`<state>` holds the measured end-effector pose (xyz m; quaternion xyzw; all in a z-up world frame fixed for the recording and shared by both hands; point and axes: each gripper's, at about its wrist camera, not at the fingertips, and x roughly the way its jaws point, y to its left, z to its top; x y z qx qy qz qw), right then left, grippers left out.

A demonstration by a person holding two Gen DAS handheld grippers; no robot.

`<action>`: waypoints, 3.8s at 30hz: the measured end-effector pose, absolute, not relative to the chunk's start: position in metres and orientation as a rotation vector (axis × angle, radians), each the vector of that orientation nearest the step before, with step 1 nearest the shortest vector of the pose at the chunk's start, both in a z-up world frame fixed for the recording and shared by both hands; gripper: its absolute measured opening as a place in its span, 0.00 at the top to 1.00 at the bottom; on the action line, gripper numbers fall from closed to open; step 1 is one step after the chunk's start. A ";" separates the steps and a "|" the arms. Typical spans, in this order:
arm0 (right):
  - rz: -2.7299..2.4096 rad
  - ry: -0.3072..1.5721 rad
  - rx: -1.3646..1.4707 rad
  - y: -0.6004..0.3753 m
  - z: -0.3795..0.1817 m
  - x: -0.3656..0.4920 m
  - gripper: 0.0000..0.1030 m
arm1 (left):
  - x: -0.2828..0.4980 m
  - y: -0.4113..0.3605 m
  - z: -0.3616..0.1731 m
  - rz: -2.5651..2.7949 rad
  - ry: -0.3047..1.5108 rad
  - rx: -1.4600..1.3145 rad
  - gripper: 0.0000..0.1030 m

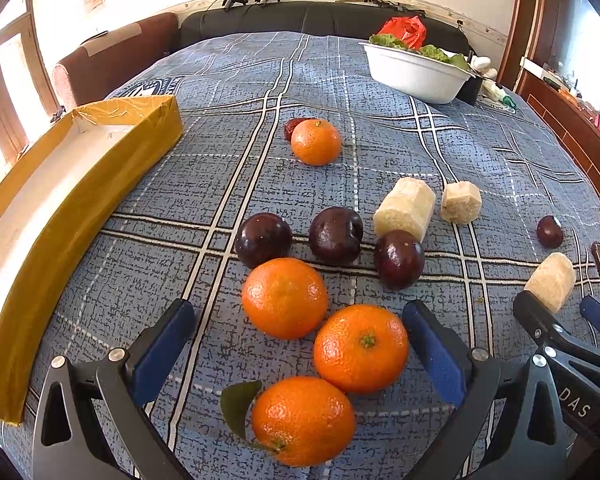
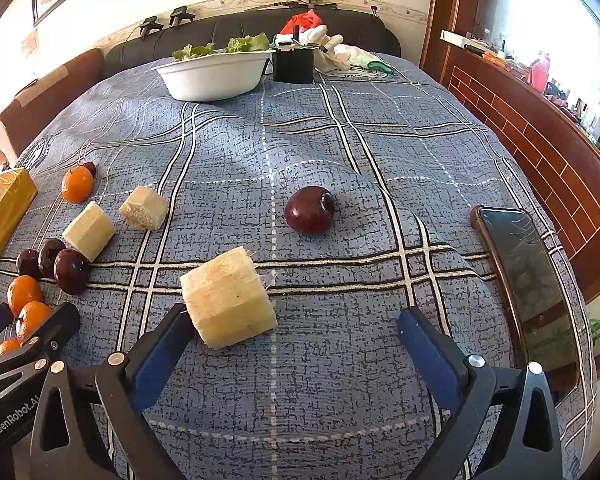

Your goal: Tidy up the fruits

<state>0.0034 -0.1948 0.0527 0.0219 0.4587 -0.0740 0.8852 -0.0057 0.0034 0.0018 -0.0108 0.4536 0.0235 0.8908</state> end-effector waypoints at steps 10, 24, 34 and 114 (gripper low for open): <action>-0.151 0.955 0.047 -0.194 0.053 0.003 0.00 | -0.006 0.003 0.001 0.055 0.943 -0.024 0.00; -0.150 0.955 0.049 -0.195 0.053 0.003 0.00 | -0.005 0.004 0.001 0.057 0.943 -0.025 0.00; -0.150 0.955 0.050 -0.195 0.053 0.003 0.00 | -0.005 0.004 0.002 0.058 0.943 -0.025 0.00; 0.001 0.859 0.258 -0.201 0.071 -0.009 0.30 | -0.071 0.115 0.068 -0.258 0.824 -0.211 0.36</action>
